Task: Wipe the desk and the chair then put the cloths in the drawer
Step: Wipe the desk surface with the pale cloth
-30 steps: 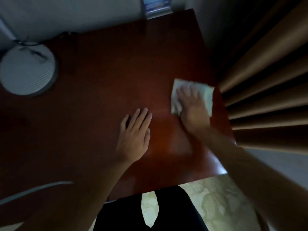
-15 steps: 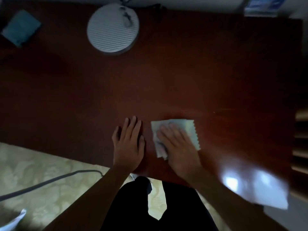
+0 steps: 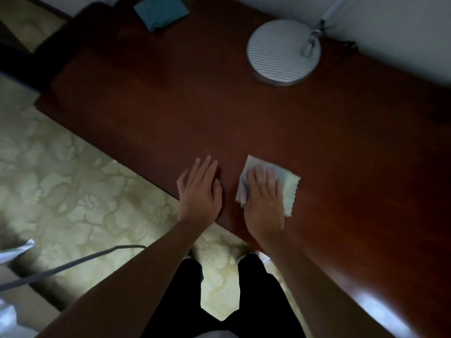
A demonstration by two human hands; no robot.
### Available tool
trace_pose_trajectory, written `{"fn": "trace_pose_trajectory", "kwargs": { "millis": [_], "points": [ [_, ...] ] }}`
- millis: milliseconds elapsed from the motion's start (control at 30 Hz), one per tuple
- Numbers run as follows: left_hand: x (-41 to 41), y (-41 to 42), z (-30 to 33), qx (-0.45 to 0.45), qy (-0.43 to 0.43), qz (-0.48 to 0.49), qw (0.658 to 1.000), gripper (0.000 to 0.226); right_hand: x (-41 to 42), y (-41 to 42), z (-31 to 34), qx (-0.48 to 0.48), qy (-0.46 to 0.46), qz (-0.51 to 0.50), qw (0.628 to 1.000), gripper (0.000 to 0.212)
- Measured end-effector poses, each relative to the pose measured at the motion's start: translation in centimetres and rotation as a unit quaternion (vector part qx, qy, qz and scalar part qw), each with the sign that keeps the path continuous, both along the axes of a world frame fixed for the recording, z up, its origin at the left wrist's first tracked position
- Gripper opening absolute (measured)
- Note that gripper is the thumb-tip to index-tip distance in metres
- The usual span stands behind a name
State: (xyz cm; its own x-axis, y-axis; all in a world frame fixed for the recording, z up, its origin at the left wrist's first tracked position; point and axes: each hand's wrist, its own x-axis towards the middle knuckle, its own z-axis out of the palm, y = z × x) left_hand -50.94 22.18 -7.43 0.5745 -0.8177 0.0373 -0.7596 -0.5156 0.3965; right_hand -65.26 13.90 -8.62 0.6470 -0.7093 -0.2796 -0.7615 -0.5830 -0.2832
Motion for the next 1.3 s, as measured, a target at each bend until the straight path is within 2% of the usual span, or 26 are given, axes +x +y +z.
{"fn": "trace_pose_trajectory", "kwargs": {
  "millis": [200, 367, 533, 700, 767, 833, 1000, 1100, 1300],
  "points": [
    [7.9, 5.2, 1.2, -0.025, 0.049, 0.039, 0.998, 0.046, 6.5, 5.9, 0.7, 0.031, 0.056, -0.023, 0.998, 0.070],
    [14.8, 8.6, 3.4, -0.049, 0.071, 0.003, 0.996, 0.044, 11.9, 7.1, 1.4, 0.021, 0.094, -0.062, 0.993, 0.063],
    [22.5, 11.6, 5.7, -0.041, 0.077, -0.012, 0.996, 0.034, 18.5, 8.2, 2.0, 0.027, 0.086, -0.054, 0.994, 0.060],
    [28.9, 13.0, 6.4, -0.032, 0.096, 0.000, 0.995, 0.033, 24.4, 9.0, 1.7, 0.024, 0.077, -0.025, 0.996, 0.078],
    [31.2, 13.1, 6.6, -0.034, 0.108, 0.012, 0.993, 0.034, 27.3, 8.7, 1.2, 0.007, 0.068, -0.008, 0.998, 0.071],
    [32.8, 13.1, 6.9, -0.033, 0.115, 0.013, 0.993, 0.035, 29.7, 8.1, 0.7, -0.008, 0.060, 0.005, 0.998, 0.062],
    [38.7, 10.6, 6.2, -0.022, 0.135, 0.033, 0.990, 0.037, 37.4, 5.2, 0.0, -0.030, -0.001, 0.019, 0.999, 0.055],
    [42.2, 7.8, 5.8, -0.010, 0.138, 0.013, 0.990, 0.034, 42.8, 1.3, -0.2, -0.038, -0.029, -0.005, 0.999, 0.055],
    [49.2, 1.4, 4.1, 0.055, 0.144, -0.051, 0.987, 0.041, 51.5, -10.9, -0.9, -0.048, -0.001, -0.070, 0.996, 0.052]
  ]
}}
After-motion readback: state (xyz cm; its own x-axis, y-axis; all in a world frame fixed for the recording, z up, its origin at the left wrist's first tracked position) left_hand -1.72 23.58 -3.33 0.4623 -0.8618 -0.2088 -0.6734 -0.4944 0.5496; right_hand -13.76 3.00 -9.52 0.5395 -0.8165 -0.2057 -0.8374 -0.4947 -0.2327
